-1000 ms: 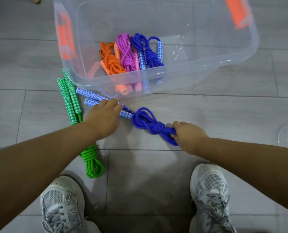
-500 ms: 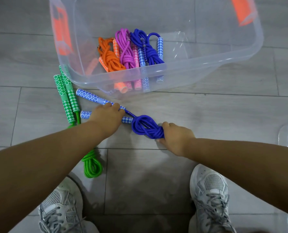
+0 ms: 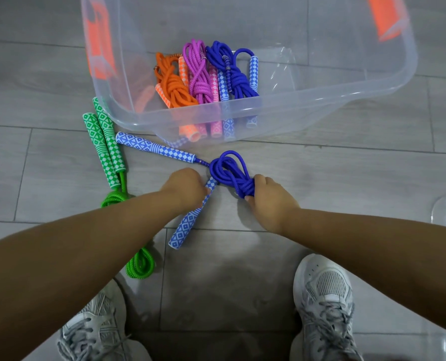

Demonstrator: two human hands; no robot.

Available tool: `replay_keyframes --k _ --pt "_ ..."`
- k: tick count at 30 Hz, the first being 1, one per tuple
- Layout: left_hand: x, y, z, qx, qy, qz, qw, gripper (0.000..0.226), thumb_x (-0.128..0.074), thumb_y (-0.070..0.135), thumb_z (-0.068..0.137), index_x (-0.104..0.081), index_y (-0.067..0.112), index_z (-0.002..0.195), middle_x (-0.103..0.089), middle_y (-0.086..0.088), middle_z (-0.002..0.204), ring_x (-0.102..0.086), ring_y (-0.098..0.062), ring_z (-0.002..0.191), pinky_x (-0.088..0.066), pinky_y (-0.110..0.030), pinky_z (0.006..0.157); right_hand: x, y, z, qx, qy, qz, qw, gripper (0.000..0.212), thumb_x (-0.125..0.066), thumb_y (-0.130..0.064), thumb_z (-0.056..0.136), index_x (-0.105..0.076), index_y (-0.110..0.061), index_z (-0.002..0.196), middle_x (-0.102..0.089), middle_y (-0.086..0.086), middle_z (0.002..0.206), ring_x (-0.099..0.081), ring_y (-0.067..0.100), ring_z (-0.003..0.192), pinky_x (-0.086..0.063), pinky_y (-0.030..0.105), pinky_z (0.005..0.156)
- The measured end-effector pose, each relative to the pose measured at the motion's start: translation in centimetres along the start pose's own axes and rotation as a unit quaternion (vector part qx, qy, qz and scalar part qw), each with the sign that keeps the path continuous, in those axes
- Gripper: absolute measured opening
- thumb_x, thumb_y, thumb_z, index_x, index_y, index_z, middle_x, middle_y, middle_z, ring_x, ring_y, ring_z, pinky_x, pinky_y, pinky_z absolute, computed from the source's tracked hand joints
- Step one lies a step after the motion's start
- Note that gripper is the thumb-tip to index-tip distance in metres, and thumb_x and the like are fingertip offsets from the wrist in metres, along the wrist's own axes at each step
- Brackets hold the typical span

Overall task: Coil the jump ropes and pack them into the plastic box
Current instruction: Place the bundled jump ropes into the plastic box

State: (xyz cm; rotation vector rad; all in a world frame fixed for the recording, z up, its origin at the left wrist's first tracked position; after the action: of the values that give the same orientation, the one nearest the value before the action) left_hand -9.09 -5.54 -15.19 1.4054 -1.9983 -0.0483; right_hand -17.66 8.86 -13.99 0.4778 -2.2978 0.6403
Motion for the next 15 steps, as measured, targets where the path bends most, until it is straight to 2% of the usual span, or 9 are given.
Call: replay_keyframes --k 1,3,5,7,11,15 --pt "-0.4 0.0 -0.1 0.011 -0.014 -0.056 0.998 0.018 -0.054 0.017 0.092 -0.064 0.005 0.083 -0.069 -0.012 0.082 -0.068 -0.026 0.078 -0.057 -0.040 0.079 0.0 -0.2 -0.3 0.001 0.003 -0.026 1.000 0.047 -0.046 -0.035 0.093 -0.034 -0.008 0.128 -0.046 0.013 0.125 -0.046 0.029 0.108 -0.042 0.040 0.085" --pt "-1.2 0.0 -0.3 0.030 -0.049 -0.121 0.991 0.020 -0.053 0.013 0.092 -0.058 0.014 0.073 -0.062 -0.004 0.073 -0.061 -0.018 0.067 -0.055 -0.035 0.073 -0.4 -0.3 -1.0 -0.013 0.003 -0.094 0.995 0.079 -0.048 -0.053 0.085 -0.016 -0.007 0.141 -0.037 0.011 0.133 -0.038 0.030 0.118 -0.038 0.047 0.092" --pt "-2.1 0.0 -0.5 0.041 -0.078 -0.130 0.988 0.021 -0.053 0.013 0.093 -0.055 0.020 0.072 -0.058 -0.001 0.076 -0.056 -0.015 0.068 -0.052 -0.028 0.067 -0.7 -0.4 -1.7 -0.033 0.004 -0.156 0.987 0.113 -0.045 -0.079 0.071 -0.001 -0.005 0.144 -0.028 0.011 0.137 -0.032 0.030 0.122 -0.033 0.052 0.096" --pt "-3.0 -0.2 -0.9 0.067 -0.101 -0.168 0.978 0.019 -0.052 0.012 0.094 -0.057 0.017 0.076 -0.060 -0.005 0.083 -0.055 -0.015 0.068 -0.049 -0.026 0.062 -1.3 -0.7 -1.8 -0.047 0.001 -0.186 0.982 0.132 -0.041 -0.090 0.059 0.009 -0.001 0.144 -0.020 0.014 0.141 -0.027 0.032 0.126 -0.029 0.058 0.100" --pt "-4.3 -0.1 -1.6 0.077 -0.145 -0.243 0.956 0.016 -0.051 0.007 0.092 -0.061 0.014 0.082 -0.065 -0.012 0.097 -0.058 -0.015 0.072 -0.046 -0.024 0.057 -2.1 -1.4 -1.1 -0.071 0.001 -0.186 0.980 0.141 -0.045 -0.090 0.056 0.017 0.004 0.141 -0.008 0.018 0.146 -0.019 0.035 0.131 -0.022 0.065 0.102" --pt "-3.1 -0.8 -1.2 0.072 -0.129 -0.215 0.965 0.012 -0.054 0.006 0.090 -0.064 0.013 0.090 -0.068 -0.013 0.097 -0.061 -0.019 0.076 -0.045 -0.024 0.056 -2.4 -2.3 -0.7 -0.044 0.012 -0.207 0.977 0.125 -0.054 -0.070 0.071 0.015 0.006 0.141 -0.014 0.019 0.142 -0.025 0.036 0.127 -0.025 0.065 0.101"
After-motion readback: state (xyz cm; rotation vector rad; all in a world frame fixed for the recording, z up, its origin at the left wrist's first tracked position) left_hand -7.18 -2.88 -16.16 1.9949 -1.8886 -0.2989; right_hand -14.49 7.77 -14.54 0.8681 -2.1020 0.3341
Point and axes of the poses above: each hand's wrist, its own z-axis towards the middle knuckle, its own x-axis out of the back of the hand, y = z × x, the point moved 9 cm from there along z, towards the middle knuckle
